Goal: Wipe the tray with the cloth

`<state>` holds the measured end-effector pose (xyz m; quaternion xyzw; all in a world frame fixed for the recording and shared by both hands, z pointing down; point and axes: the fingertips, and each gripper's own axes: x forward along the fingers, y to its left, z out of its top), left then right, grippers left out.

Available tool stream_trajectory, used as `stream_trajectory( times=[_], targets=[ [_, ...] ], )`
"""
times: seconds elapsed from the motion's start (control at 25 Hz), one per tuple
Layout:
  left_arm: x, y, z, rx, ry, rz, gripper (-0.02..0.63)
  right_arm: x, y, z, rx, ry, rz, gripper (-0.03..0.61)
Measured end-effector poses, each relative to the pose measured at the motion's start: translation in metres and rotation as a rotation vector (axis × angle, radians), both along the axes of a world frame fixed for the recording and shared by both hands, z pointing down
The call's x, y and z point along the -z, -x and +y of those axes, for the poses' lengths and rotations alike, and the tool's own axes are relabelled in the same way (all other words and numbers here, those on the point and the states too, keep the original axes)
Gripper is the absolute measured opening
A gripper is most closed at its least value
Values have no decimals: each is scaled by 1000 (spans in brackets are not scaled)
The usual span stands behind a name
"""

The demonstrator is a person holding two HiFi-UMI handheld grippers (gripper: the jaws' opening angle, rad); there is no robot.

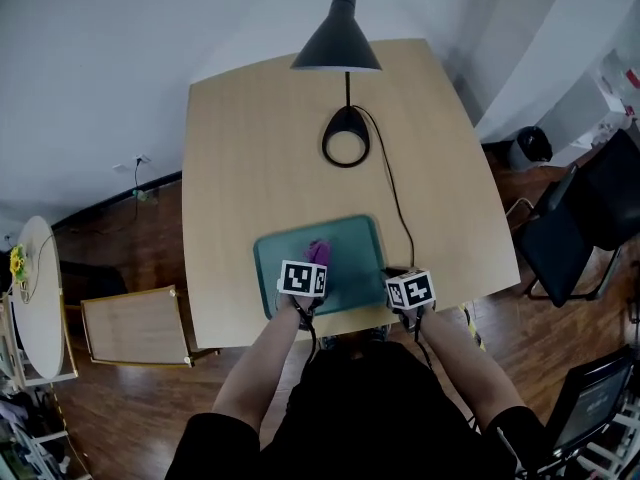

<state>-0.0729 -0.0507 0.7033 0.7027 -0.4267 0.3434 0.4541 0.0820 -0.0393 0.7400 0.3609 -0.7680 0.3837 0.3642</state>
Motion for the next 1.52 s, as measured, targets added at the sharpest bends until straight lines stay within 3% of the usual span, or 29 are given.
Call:
stream_trajectory(
  times=[0.24, 0.36, 0.52, 0.64, 0.76, 0.96, 1.16, 1.32, 1.52],
  targets=[
    [1, -91, 1, -219, 1, 21, 100, 2, 1, 2, -4, -1, -14, 35],
    [8, -127, 7, -301, -30, 96, 100, 3, 1, 3, -4, -5, -18, 35],
    [8, -140, 12, -361, -50, 124, 100, 1, -1, 4, -2, 1, -12, 35],
    [13, -121, 5, -283, -58, 145, 100, 0, -3, 2, 4, -2, -8, 35],
    [19, -78, 2, -169, -70, 150, 100, -2, -6, 2, 6, -3, -4, 35],
    [22, 31, 14, 61, -85, 128, 100, -4, -8, 1, 3, 6, 1, 36],
    [17, 135, 53, 242, -84, 43, 100, -4, -9, -1, 9, 9, 11, 36],
    [16, 162, 71, 268, -69, 16, 100, -3, -9, -3, 3, 2, 7, 35],
    [10, 139, 74, 179, -53, -32, 100, -2, -7, -2, -9, 0, 9, 35]
  ],
)
